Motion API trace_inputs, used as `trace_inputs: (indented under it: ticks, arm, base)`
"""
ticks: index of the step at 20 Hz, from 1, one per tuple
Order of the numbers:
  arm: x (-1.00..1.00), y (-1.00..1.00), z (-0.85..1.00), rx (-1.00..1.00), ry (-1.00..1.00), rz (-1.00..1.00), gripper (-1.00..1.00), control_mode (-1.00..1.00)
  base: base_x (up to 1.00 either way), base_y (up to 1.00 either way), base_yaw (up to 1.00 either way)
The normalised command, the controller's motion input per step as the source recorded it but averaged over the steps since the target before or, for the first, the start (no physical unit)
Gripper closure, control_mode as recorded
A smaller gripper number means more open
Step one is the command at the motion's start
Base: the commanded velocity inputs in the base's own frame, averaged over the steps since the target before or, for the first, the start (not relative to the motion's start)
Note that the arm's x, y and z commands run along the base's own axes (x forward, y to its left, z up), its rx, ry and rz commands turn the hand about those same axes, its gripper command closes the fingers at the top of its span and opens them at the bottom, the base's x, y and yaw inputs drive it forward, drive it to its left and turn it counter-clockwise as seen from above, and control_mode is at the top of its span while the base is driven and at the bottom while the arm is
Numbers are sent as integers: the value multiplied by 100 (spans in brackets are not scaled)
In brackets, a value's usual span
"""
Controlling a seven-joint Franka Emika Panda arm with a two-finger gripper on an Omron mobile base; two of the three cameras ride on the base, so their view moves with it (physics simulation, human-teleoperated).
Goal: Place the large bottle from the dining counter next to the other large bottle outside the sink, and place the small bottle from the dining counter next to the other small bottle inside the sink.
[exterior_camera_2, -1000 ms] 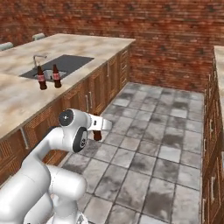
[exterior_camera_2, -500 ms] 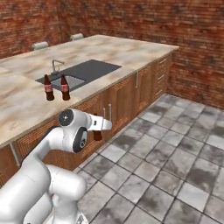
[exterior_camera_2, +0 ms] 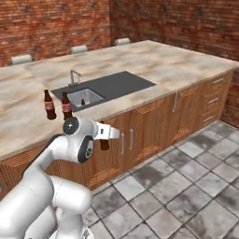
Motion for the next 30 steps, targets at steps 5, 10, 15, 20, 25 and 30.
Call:
trace_inputs:
  ticks: [5,10,15,20,25,30]
  arm:
    - [0,0,0,0,0,0,100,100]
    - [0,0,0,0,0,0,100,100]
    - [0,0,0,0,0,0,100,100]
    - [0,0,0,0,0,0,100,100]
    - [0,0,0,0,0,0,100,100]
    - [0,0,0,0,0,0,100,100]
  base:
    - [82,-67,49]
    - [65,-57,52]
    - [33,-32,52]
    - [29,-24,50]
    - [29,-27,48]
    - [23,-43,45]
